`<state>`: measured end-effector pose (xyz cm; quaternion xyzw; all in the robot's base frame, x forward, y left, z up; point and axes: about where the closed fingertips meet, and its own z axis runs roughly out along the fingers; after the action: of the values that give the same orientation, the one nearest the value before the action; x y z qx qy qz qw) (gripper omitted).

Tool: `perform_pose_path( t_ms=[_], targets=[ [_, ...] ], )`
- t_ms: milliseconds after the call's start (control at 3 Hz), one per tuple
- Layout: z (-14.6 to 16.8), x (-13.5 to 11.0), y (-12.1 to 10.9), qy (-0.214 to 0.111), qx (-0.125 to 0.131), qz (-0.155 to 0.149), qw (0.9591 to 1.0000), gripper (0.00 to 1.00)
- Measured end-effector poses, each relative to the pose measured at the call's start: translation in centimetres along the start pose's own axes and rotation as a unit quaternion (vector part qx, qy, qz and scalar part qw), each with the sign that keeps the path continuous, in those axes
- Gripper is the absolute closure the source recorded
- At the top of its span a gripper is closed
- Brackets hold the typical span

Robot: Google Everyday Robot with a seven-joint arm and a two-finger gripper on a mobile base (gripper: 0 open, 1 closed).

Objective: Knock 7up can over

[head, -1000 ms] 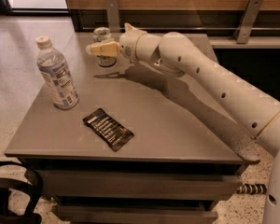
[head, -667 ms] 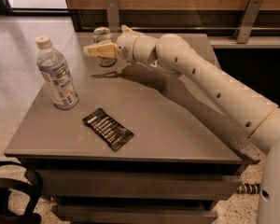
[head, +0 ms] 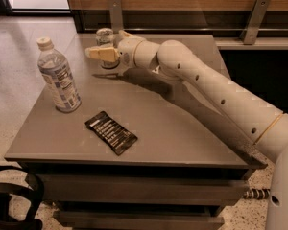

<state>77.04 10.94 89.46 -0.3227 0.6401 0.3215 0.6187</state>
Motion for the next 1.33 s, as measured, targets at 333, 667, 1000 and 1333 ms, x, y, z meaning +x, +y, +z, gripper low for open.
perform_pose_path(
  t_ms=[333, 667, 1000, 1333],
  targets=[
    [0.17, -0.01, 0.21, 0.0, -0.002, 0.0, 1.0, 0.39],
    [0.36, -0.02, 0.43, 0.0, -0.004, 0.0, 1.0, 0.64],
    [0.52, -0.02, 0.63, 0.0, -0.006, 0.0, 1.0, 0.86],
    [0.69, -0.03, 0.83, 0.0, -0.008, 0.0, 1.0, 1.0]
  ],
)
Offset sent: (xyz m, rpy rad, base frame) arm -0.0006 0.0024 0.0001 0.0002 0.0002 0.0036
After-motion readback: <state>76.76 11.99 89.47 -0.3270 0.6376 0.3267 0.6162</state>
